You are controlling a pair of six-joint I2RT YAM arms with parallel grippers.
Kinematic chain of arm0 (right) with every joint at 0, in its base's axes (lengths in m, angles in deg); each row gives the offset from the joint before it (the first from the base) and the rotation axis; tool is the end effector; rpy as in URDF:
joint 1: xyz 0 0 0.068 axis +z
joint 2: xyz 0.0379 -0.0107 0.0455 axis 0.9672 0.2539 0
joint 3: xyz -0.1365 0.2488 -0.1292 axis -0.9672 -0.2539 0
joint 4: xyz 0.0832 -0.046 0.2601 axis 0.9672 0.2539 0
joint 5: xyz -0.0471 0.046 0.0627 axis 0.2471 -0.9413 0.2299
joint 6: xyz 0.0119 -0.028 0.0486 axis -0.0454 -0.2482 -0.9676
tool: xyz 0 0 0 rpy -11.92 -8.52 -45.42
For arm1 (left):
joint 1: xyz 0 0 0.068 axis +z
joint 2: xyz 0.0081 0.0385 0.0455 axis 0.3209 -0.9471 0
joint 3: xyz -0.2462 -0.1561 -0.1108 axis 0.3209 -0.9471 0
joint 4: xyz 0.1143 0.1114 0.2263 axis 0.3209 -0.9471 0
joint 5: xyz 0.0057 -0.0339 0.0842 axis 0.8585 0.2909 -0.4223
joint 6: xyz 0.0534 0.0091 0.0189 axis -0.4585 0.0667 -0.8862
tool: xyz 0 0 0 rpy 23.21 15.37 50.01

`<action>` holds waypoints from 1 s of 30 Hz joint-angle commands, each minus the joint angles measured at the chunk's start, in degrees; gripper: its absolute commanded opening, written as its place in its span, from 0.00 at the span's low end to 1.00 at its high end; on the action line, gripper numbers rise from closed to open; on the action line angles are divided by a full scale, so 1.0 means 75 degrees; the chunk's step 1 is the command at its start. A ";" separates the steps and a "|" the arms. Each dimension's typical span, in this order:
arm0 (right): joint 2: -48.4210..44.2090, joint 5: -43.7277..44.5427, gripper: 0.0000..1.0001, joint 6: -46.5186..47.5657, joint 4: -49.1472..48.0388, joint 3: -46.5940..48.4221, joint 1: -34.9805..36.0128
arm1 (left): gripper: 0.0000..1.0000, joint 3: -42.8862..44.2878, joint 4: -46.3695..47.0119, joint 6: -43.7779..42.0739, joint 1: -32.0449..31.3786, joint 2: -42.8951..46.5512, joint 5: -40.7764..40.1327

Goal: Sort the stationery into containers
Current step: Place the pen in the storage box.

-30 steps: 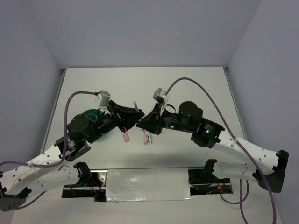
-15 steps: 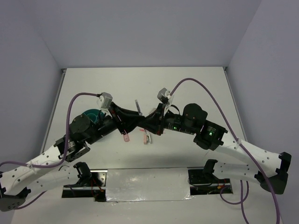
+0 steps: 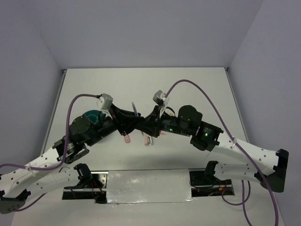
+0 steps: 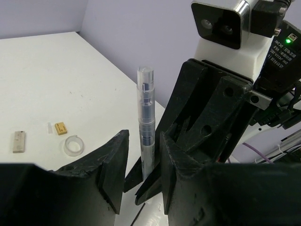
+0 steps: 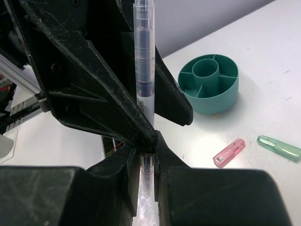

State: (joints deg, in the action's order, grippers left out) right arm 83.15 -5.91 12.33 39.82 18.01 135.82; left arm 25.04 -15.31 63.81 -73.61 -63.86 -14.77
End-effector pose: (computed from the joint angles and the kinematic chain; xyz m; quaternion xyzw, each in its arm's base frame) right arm 0.1087 0.2098 0.4180 -0.3304 0.6365 0.4941 0.4916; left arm 0.0948 -0.1318 0.4267 0.1036 0.6284 -0.5244 0.5651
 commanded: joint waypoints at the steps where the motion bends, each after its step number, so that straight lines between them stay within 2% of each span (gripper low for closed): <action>1: 0.0001 0.0142 0.00 -0.0110 -0.0805 0.0053 0.0109 | 0.44 0.0194 -0.0094 -0.0227 -0.0052 0.0053 -0.0012; 8: 0.0048 0.0096 0.00 -0.0122 -0.0828 -0.0006 0.0109 | 0.39 0.0217 -0.0212 -0.0262 -0.0040 0.0147 -0.0188; 10: 0.0095 0.0025 0.00 -0.0111 -0.0805 0.0006 0.0120 | 0.26 0.0205 -0.0200 -0.0309 -0.0052 0.0182 -0.0235; 11: 0.0130 0.0002 0.00 -0.0099 -0.0816 -0.0029 0.0109 | 0.02 0.0229 -0.0258 -0.0321 -0.0040 0.0182 -0.0293; 13: 0.0165 -0.0220 0.03 -0.0087 -0.0921 -0.0088 0.0109 | 0.00 0.0368 -0.0468 -0.0461 -0.0052 0.0147 -0.0631; 14: 0.0177 -0.0314 0.13 -0.0087 -0.0980 -0.0192 0.0109 | 0.00 0.0358 -0.0586 -0.0520 -0.0052 0.0170 -0.0807; 15: 0.0154 -0.0465 0.52 -0.0075 -0.1038 -0.0252 0.0120 | 0.00 0.0335 -0.0633 -0.0613 -0.0052 0.0217 -0.1041; 17: 0.0002 -0.0467 0.97 0.0030 -0.1063 -0.0404 0.0097 | 0.00 0.0253 -0.0657 -0.0754 -0.0040 0.0404 -0.2012; 19: -0.0243 -0.0199 1.00 0.0229 -0.0841 -0.0673 0.0050 | 0.00 0.0241 -0.1184 -0.1022 -0.0040 0.0498 -0.3053; 20: -0.0361 -0.0105 1.00 0.0264 -0.0828 -0.1022 -0.0054 | 0.00 0.0136 -0.1242 -0.1152 -0.0040 0.0580 -0.4254; 23: -0.1005 0.0224 1.00 0.0253 -0.0933 -0.1888 -0.0254 | 0.00 -0.0741 -0.0333 -0.2112 -0.0028 0.0721 -0.6251; 24: -0.1180 0.0317 1.00 0.0195 -0.0957 -0.2067 -0.0313 | 0.00 -0.0976 0.0031 -0.2613 -0.0005 0.0733 -0.7453; 25: -0.1542 0.0504 1.00 0.0171 -0.0911 -0.2243 -0.0325 | 0.00 -0.1303 0.0765 -0.2943 0.0134 0.0733 -0.7836; 27: -0.1884 0.0622 1.00 0.0171 -0.0840 -0.2607 -0.0372 | 0.00 -0.1458 0.1297 -0.3447 0.0497 0.0663 -0.8411; 29: -0.2271 0.0658 1.00 0.0171 -0.0676 -0.2782 -0.0372 | 0.00 -0.1575 0.1638 -0.3496 0.1491 0.0476 -0.8275; 30: -0.2469 0.0646 1.00 0.0171 -0.0560 -0.2807 -0.0383 | 0.00 -0.1634 0.1663 -0.3276 0.2342 0.0278 -0.8077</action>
State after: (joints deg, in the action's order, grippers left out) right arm 68.22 -2.76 13.05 36.63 -2.85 133.16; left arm 12.86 -11.72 43.41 -64.52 -60.19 -67.14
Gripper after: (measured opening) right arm 0.996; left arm 0.121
